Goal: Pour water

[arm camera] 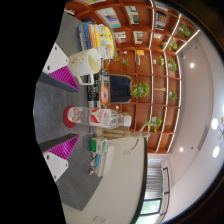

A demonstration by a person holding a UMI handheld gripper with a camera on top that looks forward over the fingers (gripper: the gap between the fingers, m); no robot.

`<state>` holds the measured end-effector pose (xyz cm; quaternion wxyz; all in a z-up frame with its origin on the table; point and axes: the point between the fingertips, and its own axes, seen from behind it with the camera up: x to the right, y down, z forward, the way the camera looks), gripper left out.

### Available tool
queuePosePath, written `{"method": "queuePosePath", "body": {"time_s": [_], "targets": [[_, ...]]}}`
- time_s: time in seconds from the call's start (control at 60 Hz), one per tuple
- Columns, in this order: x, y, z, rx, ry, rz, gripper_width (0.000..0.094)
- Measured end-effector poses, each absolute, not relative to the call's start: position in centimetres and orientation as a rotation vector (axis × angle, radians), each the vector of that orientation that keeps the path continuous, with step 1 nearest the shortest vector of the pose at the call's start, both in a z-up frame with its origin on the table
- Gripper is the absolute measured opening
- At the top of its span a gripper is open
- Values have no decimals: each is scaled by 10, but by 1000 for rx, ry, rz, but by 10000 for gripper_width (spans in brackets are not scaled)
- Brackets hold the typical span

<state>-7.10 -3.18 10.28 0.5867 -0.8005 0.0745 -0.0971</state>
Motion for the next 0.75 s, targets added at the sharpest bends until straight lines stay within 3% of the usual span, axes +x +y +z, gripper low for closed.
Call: {"method": "queuePosePath", "body": {"time_s": [0.25, 0.75], "targets": [[-67, -92, 135, -1813, 156, -135, 878], [-60, -127, 152, -1778, 110, -114, 875]]}}
